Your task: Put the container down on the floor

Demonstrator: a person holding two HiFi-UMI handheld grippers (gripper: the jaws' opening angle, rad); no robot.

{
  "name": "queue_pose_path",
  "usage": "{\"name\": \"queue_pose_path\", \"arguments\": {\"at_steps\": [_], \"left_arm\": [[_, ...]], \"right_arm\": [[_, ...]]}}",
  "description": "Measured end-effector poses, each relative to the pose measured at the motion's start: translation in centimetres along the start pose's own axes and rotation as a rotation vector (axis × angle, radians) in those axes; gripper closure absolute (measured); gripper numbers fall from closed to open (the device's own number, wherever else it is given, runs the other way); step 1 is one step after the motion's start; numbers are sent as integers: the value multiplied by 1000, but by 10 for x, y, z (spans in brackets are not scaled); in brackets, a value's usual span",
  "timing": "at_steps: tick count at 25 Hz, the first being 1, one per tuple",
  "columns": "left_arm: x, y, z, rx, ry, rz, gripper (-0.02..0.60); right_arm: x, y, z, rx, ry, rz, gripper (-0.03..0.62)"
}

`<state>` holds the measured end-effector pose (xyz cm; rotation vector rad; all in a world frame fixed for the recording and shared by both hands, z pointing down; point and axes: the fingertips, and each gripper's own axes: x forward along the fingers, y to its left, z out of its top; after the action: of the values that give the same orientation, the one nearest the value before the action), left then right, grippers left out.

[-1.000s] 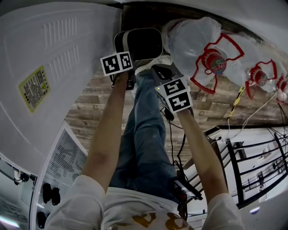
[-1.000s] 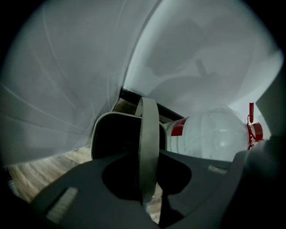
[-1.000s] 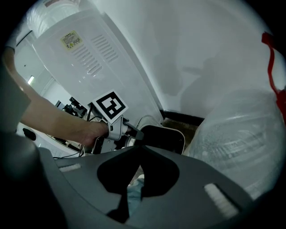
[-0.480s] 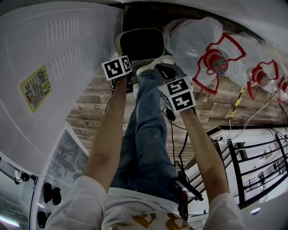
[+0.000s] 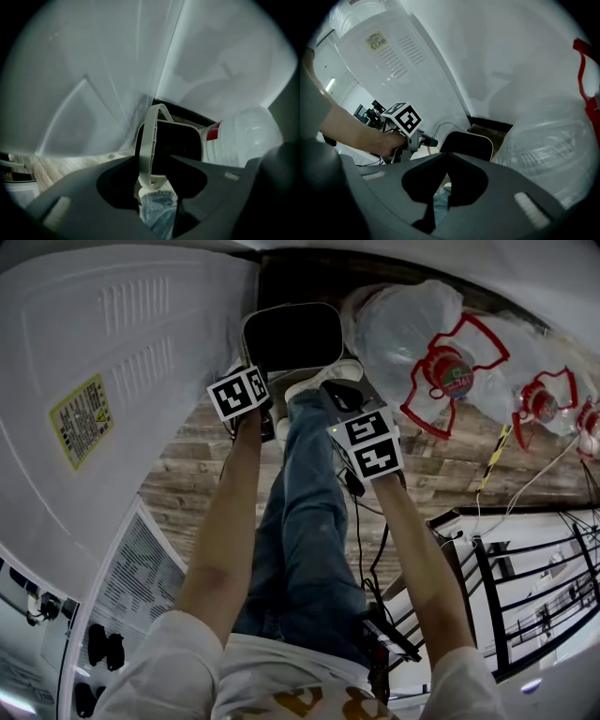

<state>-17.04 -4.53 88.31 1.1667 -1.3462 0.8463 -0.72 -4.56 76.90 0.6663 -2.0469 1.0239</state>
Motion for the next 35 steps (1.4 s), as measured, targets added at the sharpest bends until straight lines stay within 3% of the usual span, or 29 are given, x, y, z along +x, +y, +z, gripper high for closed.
{"name": "queue_pose_path", "arguments": {"at_steps": [12,20,24,27,31,35], "left_arm": [[-2,10,1,21,2,22,410],[-24,-7,13,51,-21,-18,419],[-42,-18,20,105,-41,-40,445],[-63,-28,22,143,-54,-69,510],[-102,-63,32,308,-92,-124,580],[-139,-86,37,388,-89,-178,580]], "right_arm": [[-3,-6,5,7,-8,-20,566],[-23,5,18,-43,-15,-38,566],[-40,9,25,-38,-28,-59,566],[-57,17,35,-60,-54,-77,566],[-85,25,54,-67,-129,-110,566],[-113,35,74,-44,-204,-140,567]]}}
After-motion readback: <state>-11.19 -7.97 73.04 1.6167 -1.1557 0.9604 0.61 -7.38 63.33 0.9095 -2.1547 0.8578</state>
